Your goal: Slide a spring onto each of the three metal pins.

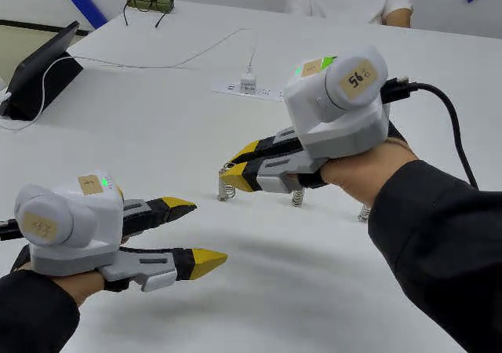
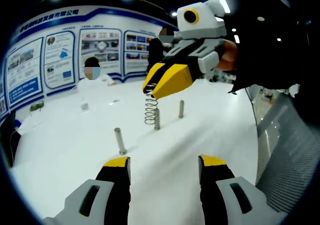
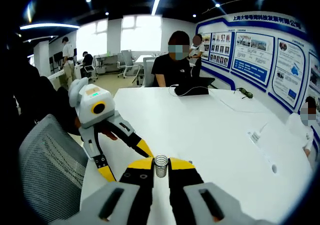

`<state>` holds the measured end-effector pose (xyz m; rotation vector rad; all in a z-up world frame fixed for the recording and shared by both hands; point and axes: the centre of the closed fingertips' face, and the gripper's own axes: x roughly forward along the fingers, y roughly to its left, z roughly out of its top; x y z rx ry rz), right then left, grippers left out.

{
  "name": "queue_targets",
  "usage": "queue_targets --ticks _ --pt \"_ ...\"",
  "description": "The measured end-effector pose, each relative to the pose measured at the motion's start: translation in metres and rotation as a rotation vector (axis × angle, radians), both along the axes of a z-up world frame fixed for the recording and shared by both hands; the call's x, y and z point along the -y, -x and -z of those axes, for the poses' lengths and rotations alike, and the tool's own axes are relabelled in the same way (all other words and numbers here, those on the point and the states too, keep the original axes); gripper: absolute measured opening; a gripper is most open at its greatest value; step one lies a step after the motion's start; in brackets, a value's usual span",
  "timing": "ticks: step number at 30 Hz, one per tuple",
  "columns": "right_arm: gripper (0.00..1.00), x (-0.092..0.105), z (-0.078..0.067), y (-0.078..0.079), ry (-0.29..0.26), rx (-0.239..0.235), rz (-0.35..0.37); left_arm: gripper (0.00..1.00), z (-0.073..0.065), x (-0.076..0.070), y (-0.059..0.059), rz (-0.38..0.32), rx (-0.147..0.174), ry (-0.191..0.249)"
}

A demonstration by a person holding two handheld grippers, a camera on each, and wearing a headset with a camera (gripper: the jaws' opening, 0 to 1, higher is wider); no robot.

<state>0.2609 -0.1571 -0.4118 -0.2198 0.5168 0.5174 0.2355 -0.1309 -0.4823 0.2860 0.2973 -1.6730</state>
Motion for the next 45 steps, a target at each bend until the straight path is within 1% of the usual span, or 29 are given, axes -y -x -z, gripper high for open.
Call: queue_targets --ticks 5,8,12,15,23,31,45 --pt "0.12 0.010 -0.005 -0.013 -0.011 0.036 0.046 0.60 0.002 0.000 -0.001 -0.009 -0.006 -0.005" --pt "0.12 0.016 -0.005 -0.021 -0.012 0.044 0.068 0.61 0.003 0.000 -0.001 -0.012 -0.009 -0.007" --pt "0.12 0.021 -0.003 -0.029 -0.011 0.047 0.086 0.63 0.004 -0.001 -0.002 -0.017 -0.013 -0.010" --pt "0.12 0.024 0.002 -0.036 -0.005 0.042 0.094 0.64 0.005 -0.002 -0.003 -0.018 -0.016 -0.015" --pt "0.12 0.027 0.012 -0.047 -0.008 0.036 0.105 0.66 0.009 -0.005 -0.003 -0.024 -0.026 -0.028" --pt "0.12 0.029 0.025 -0.053 -0.007 0.016 0.111 0.66 0.011 -0.008 -0.008 -0.030 -0.030 -0.032" --pt "0.12 0.032 0.037 -0.056 -0.006 -0.013 0.120 0.65 0.014 -0.010 -0.010 -0.033 -0.036 -0.038"
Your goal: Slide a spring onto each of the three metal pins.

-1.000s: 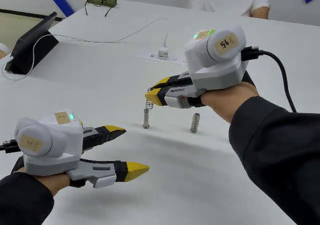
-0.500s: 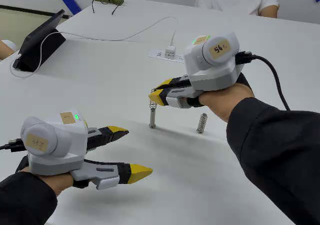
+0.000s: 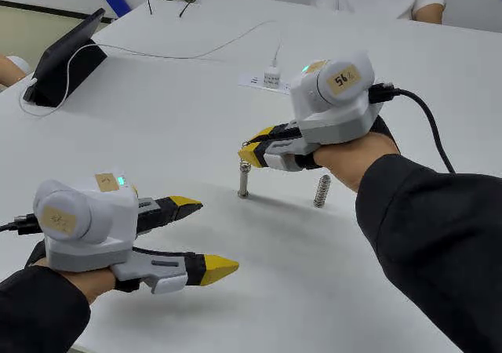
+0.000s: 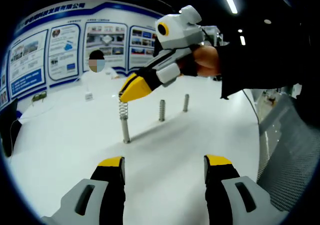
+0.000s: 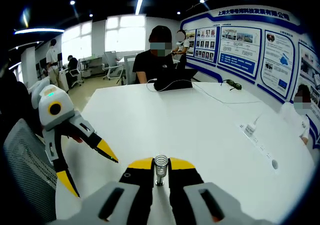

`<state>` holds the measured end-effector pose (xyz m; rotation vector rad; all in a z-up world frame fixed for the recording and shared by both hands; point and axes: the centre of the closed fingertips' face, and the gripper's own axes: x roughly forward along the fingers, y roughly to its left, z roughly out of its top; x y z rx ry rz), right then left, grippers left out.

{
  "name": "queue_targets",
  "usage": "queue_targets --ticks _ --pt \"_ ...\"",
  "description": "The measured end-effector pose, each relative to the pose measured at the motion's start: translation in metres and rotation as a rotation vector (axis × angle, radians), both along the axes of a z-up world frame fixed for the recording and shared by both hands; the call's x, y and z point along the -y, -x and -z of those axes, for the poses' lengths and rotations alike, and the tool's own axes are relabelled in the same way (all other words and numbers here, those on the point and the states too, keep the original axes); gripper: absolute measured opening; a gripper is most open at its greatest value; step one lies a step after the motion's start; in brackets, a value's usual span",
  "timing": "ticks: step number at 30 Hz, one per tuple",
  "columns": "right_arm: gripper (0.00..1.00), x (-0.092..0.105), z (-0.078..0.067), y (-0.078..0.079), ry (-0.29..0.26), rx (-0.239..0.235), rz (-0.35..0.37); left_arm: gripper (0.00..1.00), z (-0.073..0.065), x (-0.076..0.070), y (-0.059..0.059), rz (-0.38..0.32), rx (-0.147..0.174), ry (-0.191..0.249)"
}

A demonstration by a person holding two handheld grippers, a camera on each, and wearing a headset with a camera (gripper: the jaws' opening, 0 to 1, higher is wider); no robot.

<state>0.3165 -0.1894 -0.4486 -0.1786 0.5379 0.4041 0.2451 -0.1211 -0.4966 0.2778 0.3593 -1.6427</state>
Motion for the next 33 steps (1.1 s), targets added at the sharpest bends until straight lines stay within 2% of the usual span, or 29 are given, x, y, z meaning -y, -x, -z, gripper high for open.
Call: queue_targets --ticks 19,33 --pt "0.12 -0.005 0.030 -0.001 0.033 -0.061 -0.008 0.65 0.002 -0.002 -0.001 -0.007 -0.004 -0.005" --pt "0.12 -0.004 0.049 0.001 0.038 -0.102 0.003 0.65 0.003 -0.004 -0.002 -0.010 -0.002 -0.014"
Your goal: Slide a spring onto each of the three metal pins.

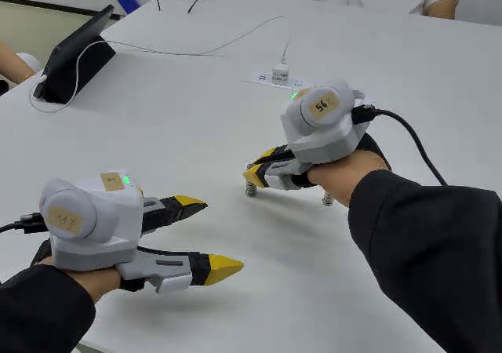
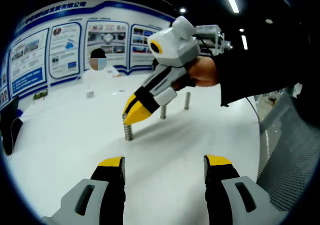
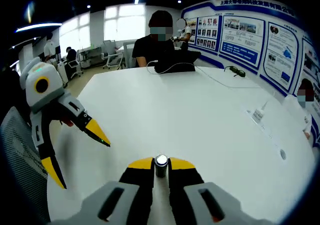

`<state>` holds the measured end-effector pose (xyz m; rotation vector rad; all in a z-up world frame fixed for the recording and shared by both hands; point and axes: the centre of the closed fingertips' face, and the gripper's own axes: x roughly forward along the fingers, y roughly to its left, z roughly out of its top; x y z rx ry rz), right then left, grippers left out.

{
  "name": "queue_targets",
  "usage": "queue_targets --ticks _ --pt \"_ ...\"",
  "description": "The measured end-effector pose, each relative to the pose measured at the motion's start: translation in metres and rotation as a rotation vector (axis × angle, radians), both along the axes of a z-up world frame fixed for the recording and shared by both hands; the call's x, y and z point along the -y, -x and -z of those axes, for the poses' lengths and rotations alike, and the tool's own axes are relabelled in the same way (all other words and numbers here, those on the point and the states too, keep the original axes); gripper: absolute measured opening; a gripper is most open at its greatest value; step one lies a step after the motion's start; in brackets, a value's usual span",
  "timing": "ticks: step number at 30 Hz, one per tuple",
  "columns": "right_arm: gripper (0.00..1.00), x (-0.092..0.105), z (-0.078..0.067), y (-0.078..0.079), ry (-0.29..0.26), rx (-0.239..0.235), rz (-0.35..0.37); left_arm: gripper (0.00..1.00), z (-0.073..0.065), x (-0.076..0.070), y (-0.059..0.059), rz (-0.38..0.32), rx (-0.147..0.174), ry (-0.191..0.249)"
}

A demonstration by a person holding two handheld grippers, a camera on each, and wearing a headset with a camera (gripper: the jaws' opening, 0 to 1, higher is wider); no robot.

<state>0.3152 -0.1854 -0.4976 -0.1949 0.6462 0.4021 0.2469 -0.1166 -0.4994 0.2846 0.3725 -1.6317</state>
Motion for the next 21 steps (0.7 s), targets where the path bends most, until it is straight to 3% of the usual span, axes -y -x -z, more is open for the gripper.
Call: queue_targets --ticks 8,21 --pt "0.13 0.002 0.007 -0.002 0.000 -0.016 0.004 0.65 0.000 0.000 0.000 -0.001 0.002 -0.001" --pt "0.18 0.004 -0.006 0.009 0.001 0.009 0.012 0.66 -0.006 0.003 0.000 0.000 0.012 0.007"
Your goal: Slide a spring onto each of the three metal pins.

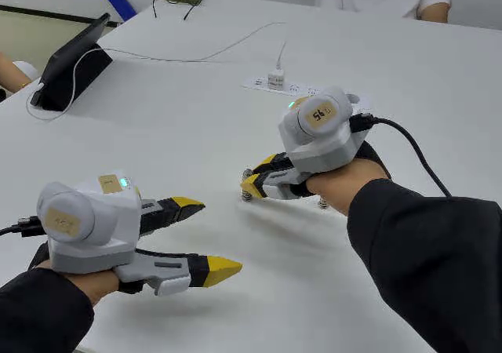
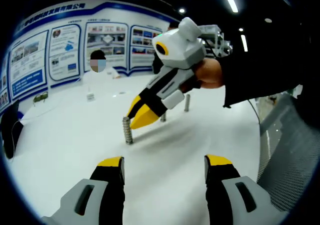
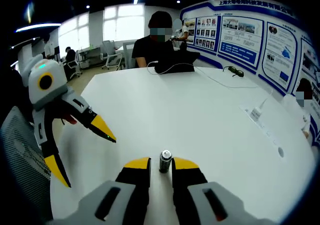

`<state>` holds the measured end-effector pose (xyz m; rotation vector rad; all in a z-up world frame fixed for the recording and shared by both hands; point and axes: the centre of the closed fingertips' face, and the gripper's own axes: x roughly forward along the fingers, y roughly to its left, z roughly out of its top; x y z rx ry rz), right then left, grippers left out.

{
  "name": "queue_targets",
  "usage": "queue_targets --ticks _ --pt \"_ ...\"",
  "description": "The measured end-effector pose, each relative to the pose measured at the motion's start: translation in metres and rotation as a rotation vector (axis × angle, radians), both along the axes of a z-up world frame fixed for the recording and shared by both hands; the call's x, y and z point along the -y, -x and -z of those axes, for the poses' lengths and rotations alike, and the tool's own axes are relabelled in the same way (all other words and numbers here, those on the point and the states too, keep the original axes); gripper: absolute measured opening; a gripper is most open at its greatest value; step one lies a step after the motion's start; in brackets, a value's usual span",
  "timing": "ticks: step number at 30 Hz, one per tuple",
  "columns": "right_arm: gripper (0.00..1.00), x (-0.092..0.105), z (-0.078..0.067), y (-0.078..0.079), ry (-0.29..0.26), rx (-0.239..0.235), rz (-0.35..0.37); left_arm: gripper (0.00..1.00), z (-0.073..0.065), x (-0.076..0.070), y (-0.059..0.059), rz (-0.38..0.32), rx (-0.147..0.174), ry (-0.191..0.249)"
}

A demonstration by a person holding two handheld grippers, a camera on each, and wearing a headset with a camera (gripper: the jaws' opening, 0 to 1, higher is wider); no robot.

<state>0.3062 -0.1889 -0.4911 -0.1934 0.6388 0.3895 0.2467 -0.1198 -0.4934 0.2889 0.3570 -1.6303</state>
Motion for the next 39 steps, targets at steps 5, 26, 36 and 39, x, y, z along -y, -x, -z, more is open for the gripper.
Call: queue_targets --ticks 5,26,36,39 --pt "0.20 0.001 -0.004 0.008 -0.001 0.010 0.010 0.67 -0.003 0.002 0.001 0.001 0.005 0.006" --pt "0.24 0.000 -0.040 0.063 -0.003 0.094 0.014 0.69 -0.011 0.009 0.003 0.012 0.015 0.021" --pt "0.26 0.008 -0.055 0.094 -0.009 0.129 0.030 0.69 -0.015 0.011 0.006 0.015 0.019 0.029" --pt "0.26 0.013 -0.057 0.104 -0.003 0.135 0.042 0.70 -0.016 0.011 0.007 0.015 0.020 0.028"
